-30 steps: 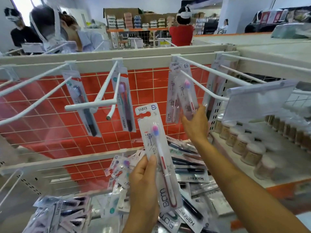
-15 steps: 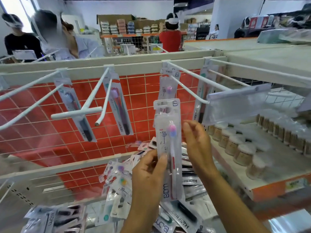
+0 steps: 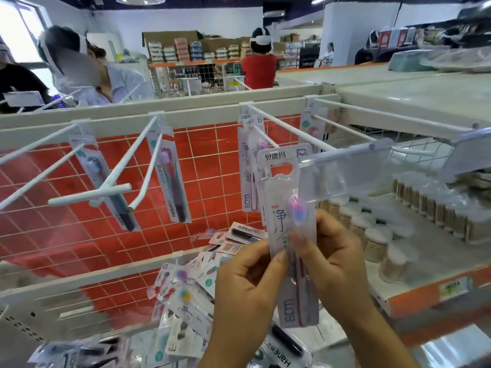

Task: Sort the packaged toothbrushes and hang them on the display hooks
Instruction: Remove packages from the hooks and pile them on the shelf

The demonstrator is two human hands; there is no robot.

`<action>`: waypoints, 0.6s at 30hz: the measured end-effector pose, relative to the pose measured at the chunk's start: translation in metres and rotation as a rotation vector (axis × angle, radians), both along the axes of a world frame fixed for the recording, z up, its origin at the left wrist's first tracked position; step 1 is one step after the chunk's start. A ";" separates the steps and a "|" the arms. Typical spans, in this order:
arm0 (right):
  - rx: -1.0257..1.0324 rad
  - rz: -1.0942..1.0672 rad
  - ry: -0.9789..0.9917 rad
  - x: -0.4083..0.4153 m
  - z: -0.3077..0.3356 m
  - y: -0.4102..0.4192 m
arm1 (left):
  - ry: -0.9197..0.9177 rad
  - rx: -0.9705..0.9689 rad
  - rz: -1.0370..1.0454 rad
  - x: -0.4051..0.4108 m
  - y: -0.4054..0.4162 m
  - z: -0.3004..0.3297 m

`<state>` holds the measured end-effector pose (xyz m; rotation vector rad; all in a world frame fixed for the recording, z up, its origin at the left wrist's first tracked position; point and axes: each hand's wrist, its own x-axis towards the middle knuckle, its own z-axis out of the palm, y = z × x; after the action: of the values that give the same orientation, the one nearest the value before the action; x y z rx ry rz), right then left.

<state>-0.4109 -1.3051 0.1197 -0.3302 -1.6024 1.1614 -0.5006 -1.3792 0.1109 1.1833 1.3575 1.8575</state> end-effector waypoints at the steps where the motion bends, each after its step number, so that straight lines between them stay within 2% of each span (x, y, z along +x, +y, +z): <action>1: 0.016 -0.028 -0.009 0.001 -0.001 0.000 | 0.002 -0.004 -0.007 0.000 0.001 -0.001; 5: 0.038 -0.095 -0.024 0.006 -0.008 -0.003 | 0.007 0.002 -0.018 0.002 0.001 -0.006; 18: -0.018 -0.068 0.020 0.006 -0.011 0.003 | 0.080 -0.046 -0.001 0.002 0.007 -0.012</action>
<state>-0.4049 -1.3022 0.1090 -0.3807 -1.5521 1.1248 -0.4988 -1.3722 0.0984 1.2465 1.4358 1.7854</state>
